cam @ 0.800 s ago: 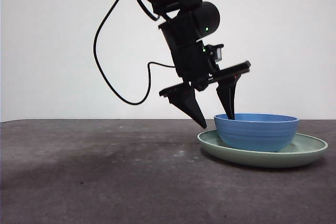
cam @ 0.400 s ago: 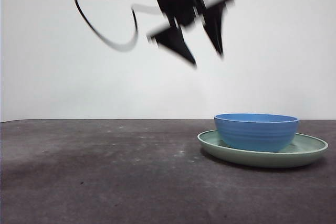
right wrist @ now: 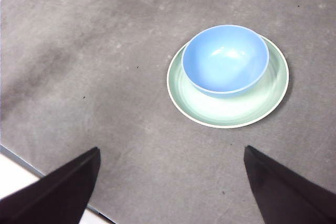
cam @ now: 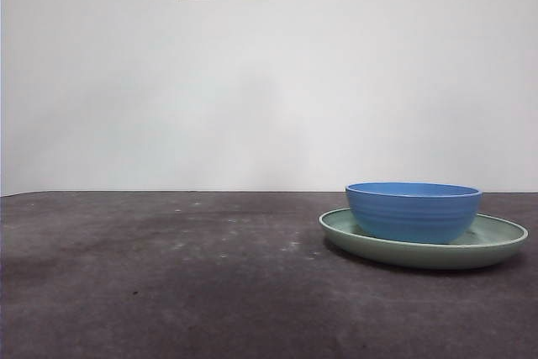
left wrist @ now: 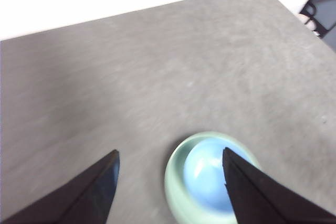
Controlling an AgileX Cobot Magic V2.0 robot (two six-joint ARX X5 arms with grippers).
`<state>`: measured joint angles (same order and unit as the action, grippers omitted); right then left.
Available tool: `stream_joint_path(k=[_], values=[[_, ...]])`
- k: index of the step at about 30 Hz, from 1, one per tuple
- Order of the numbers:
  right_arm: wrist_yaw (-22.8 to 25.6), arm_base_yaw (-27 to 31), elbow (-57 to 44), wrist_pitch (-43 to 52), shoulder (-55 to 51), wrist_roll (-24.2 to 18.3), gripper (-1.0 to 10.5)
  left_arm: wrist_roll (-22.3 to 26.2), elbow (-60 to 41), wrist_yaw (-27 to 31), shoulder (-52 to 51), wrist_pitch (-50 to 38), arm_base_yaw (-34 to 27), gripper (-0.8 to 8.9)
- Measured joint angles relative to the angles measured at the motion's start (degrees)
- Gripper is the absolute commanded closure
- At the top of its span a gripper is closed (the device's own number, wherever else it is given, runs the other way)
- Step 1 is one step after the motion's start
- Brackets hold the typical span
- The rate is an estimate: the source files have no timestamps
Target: Pick up the blue bowl, put it on the green plate, put it on desk
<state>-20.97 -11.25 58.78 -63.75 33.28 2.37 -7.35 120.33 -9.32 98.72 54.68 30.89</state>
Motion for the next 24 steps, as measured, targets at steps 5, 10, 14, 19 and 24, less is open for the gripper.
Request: stream_joint_path(k=[5, 10, 14, 19, 24], values=[[0.0, 0.0, 0.0, 0.0, 0.0, 0.0, 5.1, 2.1, -10.6, -1.9, -8.8, -1.1, -2.0, 4.96], [0.0, 0.0, 0.0, 0.1, 0.0, 0.0, 5.1, 3.9, -27.1, -7.4, -19.8, -8.5, -2.8, 4.96], [0.0, 0.0, 0.0, 0.2, 0.0, 0.0, 5.1, 5.0, -39.4, -10.3, -26.5, -12.5, -3.2, 4.96], [0.0, 0.0, 0.0, 0.2, 0.0, 0.0, 5.1, 5.6, -52.5, -15.8, -32.0, -14.2, -3.3, 4.97], [0.0, 0.0, 0.0, 0.1, 0.0, 0.0, 5.1, 6.1, -61.6, -20.7, -37.7, -16.4, -3.2, 4.97]])
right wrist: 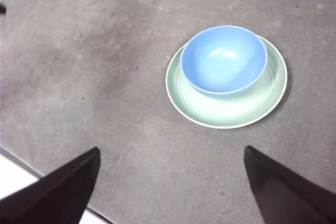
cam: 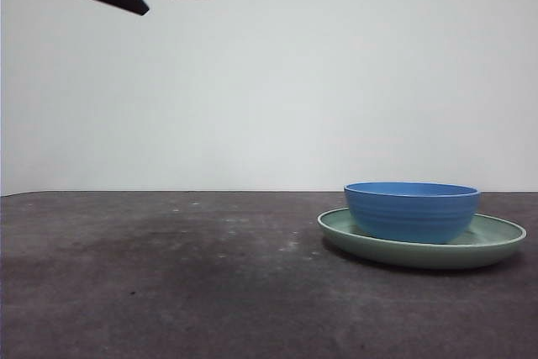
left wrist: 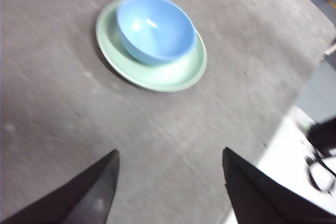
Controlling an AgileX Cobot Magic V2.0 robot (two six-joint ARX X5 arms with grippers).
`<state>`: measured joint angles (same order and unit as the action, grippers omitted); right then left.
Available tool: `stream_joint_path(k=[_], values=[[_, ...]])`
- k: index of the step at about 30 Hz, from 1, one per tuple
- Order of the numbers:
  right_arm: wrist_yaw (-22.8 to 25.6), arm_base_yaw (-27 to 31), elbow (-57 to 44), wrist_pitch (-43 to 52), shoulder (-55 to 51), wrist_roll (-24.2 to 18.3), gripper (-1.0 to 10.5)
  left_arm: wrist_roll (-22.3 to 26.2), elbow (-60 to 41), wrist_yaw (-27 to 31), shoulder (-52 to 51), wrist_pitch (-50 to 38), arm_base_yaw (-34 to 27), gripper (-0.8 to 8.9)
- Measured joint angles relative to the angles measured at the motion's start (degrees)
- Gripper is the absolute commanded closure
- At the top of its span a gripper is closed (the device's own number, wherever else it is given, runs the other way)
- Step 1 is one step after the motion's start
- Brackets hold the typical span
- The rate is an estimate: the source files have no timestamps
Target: Pick up the blue bowl, put it on the green plate, put it on desk
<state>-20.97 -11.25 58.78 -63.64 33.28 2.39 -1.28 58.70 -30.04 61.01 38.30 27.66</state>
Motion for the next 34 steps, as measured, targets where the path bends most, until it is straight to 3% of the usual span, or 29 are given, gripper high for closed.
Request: stream_joint_path(k=[7, 24, 31, 34], values=[[0.0, 0.0, 0.0, 0.0, 0.0, 0.0, 5.1, 1.8, -3.6, -7.9, -4.0, 1.9, 0.2, 4.98], [0.6, 0.0, 0.0, -0.2, 0.2, 2.6, 5.1, 2.1, -3.6, -8.1, -4.8, 1.9, 0.3, 4.97], [14.1, 0.0, 0.0, -0.1, 4.0, 6.3, 5.2, 2.1, -3.6, -8.1, -4.8, 2.0, 0.3, 4.98], [16.3, 1.3, 0.0, 1.6, 7.5, 6.7, 5.2, 2.1, -3.6, -8.1, -4.8, 2.0, 0.3, 4.98]])
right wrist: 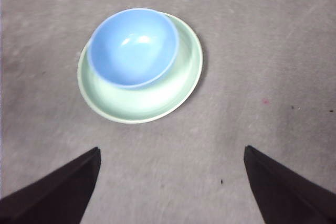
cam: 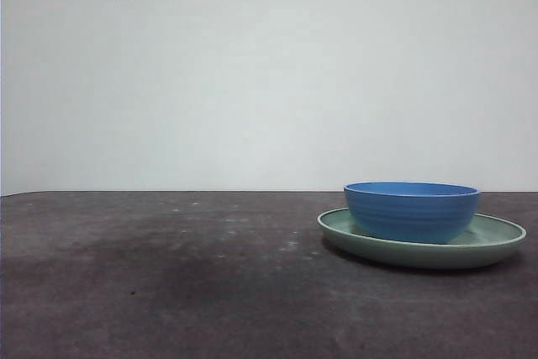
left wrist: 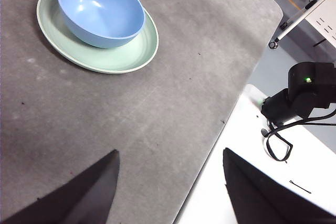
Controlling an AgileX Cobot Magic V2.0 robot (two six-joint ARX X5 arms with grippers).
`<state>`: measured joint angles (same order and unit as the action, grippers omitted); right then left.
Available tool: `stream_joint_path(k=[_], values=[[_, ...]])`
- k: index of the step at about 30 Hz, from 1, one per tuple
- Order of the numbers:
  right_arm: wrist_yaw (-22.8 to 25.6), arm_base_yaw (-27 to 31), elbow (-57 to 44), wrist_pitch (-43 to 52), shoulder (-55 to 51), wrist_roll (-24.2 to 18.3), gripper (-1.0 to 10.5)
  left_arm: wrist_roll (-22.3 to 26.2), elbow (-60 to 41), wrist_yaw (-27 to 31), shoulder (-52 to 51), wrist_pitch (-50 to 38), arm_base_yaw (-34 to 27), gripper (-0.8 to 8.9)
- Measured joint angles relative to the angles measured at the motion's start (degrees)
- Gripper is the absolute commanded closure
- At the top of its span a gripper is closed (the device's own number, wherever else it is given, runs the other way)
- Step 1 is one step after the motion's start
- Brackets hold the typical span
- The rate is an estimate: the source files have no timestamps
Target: Pick up the blue bowl, put it on the green plate, put it on desk
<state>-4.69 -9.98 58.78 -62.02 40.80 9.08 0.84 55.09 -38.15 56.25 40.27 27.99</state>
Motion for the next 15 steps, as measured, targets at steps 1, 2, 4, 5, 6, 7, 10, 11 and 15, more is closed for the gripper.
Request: stream_joint_path(k=[1, 2, 4, 5, 6, 7, 10, 11, 15], values=[[0.0, 0.6, 0.0, 1.2, 1.5, 0.0, 5.2, 0.0, 0.0, 0.0, 0.0, 0.0, 0.0, 4.98], [-0.1, 1.4, 0.0, 2.5, 3.0, 0.0, 5.2, 0.0, 0.0, 0.0, 0.0, 0.0, 0.0, 4.98], [-1.3, 3.1, 0.0, 5.3, 6.3, 0.0, 5.2, 0.0, 0.0, 0.0, 0.0, 0.0, 0.0, 4.98], [-2.5, 4.2, 0.0, 7.1, 8.2, -0.1, 5.2, 0.1, 0.0, 0.0, 0.0, 0.1, 0.0, 4.98], [-3.8, 5.2, 0.0, 8.5, 9.9, -0.2, 5.2, 0.2, 0.0, 0.0, 0.0, 0.2, 0.0, 4.97], [-5.7, 6.8, 0.0, 10.1, 12.0, -0.3, 5.2, 0.2, 0.0, 0.0, 0.0, 0.4, 0.0, 4.98], [-11.7, 11.6, 0.0, 12.8, 17.7, -1.2, 5.3, 0.4, 0.0, 0.0, 0.0, 0.8, 0.0, 4.97], [-13.6, 13.3, 0.0, 13.7, 19.9, -1.5, 5.4, 0.4, 0.0, 0.0, 0.0, 0.9, 0.0, 4.98], [-17.2, 17.4, 0.0, 17.0, 28.2, -2.5, 5.9, 0.8, 0.0, 0.0, 0.0, 0.9, 0.0, 4.97]])
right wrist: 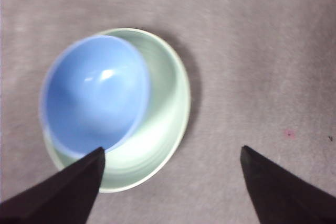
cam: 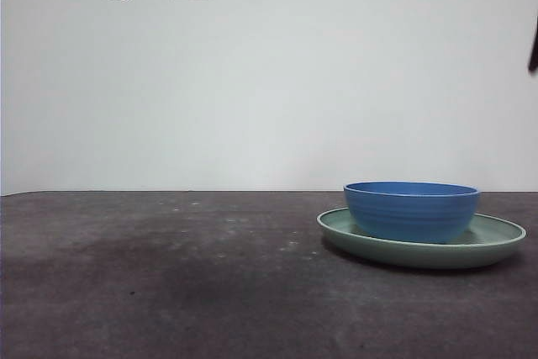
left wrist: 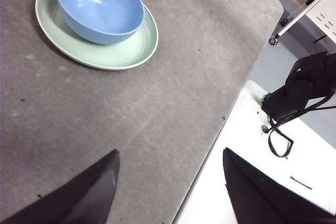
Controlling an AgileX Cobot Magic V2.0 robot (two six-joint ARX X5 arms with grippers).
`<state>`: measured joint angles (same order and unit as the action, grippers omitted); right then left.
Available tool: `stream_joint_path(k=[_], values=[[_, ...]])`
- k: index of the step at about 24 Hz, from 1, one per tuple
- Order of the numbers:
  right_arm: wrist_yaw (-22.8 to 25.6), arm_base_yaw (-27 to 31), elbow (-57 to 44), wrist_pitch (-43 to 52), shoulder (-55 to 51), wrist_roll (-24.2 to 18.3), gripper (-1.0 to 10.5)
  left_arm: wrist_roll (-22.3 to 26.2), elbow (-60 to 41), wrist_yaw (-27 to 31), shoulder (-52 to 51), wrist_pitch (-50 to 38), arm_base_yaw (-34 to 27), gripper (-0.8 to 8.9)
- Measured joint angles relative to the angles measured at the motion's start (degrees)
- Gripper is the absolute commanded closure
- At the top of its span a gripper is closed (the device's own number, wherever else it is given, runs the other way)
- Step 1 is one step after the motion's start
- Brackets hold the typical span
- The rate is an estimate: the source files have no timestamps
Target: Pick up the blue bowl, put it on the green plate, put it on desk
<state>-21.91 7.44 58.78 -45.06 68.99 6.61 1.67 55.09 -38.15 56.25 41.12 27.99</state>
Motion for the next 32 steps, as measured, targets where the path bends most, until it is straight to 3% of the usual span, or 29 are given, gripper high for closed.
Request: stream_joint_path(k=[19, 26, 32], values=[[-0.9, -5.4, 0.0, 14.3, 25.9, -2.3, 6.9, 0.4, 0.0, 0.0, 0.0, -0.1, 0.0, 4.98], [-0.6, -5.5, 0.0, 17.4, 28.7, -2.3, 9.2, 0.4, 0.0, 0.0, 0.0, -0.1, 0.0, 4.98], [-0.5, -5.5, 0.0, 17.9, 28.7, -2.3, 9.3, 0.3, 0.0, 0.0, 0.0, -0.1, 0.0, 4.98]])
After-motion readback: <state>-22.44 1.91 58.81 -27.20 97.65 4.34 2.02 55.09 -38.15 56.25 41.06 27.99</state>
